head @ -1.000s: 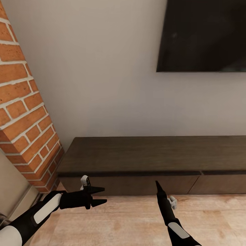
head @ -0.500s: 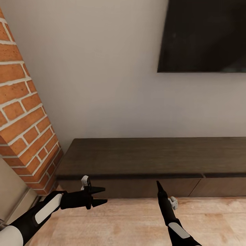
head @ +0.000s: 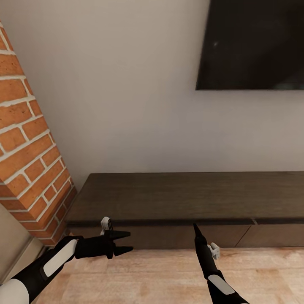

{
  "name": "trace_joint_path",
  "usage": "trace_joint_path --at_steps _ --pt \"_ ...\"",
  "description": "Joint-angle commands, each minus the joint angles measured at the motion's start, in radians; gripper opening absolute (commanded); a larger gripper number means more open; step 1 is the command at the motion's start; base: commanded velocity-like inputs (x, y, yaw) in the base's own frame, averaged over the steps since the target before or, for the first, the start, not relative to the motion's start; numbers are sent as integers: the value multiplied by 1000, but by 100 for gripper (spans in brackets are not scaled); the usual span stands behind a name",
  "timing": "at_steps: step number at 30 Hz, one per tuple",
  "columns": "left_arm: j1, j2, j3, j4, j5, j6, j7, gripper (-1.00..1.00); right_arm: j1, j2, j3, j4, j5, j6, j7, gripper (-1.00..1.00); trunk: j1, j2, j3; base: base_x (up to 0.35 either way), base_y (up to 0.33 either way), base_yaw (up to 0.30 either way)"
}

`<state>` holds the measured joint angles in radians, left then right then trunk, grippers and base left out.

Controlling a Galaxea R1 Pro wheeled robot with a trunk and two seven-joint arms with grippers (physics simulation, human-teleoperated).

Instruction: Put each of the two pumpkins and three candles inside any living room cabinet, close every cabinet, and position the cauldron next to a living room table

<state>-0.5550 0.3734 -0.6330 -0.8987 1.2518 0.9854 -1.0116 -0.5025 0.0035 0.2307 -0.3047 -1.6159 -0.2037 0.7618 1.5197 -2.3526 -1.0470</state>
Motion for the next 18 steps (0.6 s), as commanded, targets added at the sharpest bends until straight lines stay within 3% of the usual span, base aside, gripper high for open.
trace_joint_path --at_steps 1,14,18 --pt "-1 1 -4 0 4 4 -2 100 -1 0 8 1 -9 -6 2 100 0 0 -1 7 0 0" --pt "-2 1 1 -9 6 4 -4 100 -1 -3 9 -3 -8 -2 16 100 19 -35 -17 1 0 0" --pt "-2 1 0 -9 6 4 -4 100 -1 -5 9 -2 -7 29 63 100 19 -35 -17 0 0 0"
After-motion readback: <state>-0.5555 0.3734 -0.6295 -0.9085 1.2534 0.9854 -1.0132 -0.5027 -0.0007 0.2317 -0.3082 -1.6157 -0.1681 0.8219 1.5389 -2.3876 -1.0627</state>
